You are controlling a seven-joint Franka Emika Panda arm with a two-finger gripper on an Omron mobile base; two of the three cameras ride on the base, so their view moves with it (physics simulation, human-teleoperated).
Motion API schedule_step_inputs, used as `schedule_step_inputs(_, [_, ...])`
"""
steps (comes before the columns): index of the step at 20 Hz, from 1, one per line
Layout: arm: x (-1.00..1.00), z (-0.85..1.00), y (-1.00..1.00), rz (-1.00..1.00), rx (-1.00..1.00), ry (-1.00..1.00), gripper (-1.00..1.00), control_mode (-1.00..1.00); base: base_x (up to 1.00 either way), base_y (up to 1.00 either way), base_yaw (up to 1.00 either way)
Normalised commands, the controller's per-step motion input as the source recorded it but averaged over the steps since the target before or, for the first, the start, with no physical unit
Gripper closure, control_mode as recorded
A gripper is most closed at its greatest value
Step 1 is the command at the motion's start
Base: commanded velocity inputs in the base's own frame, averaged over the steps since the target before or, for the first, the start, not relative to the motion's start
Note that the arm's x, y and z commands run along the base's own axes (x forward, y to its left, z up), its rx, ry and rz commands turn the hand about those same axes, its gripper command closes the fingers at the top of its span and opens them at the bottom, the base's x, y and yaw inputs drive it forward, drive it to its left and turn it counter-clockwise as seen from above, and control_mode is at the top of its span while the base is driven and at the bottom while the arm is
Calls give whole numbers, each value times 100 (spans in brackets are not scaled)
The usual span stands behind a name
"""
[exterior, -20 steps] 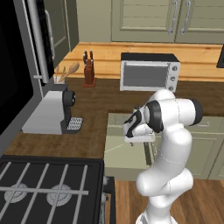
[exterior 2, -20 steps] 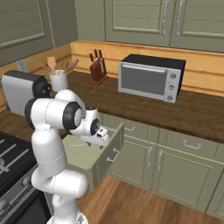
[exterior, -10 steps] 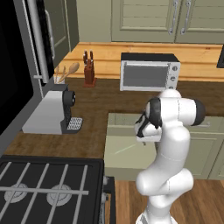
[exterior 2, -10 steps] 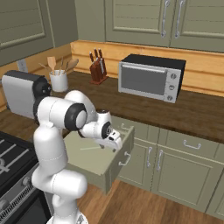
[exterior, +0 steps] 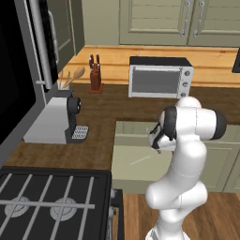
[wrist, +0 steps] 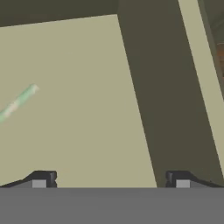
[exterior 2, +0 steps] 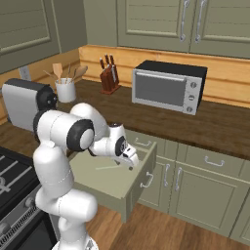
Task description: Take a straw from the drawer in front and place it inside the glass cup on the dining counter.
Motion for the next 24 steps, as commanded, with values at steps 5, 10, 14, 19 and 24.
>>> schedule_step_inputs(5, [2,11,90,-14,0,-3,-100,-100,0,0,0])
schedule_step_inputs(10, [39,-3,46,-19,0,0,-100,-100,0,0,0])
schedule_step_inputs(14, [53,-15,11,-21,0,0,-100,-100,0,0,0])
schedule_step_inputs(19, [38,-31,0,-17,0,0,-100,-100,0,0,0])
schedule_step_inputs(24, [20,-51,0,-13,0,0,-100,-100,0,0,0])
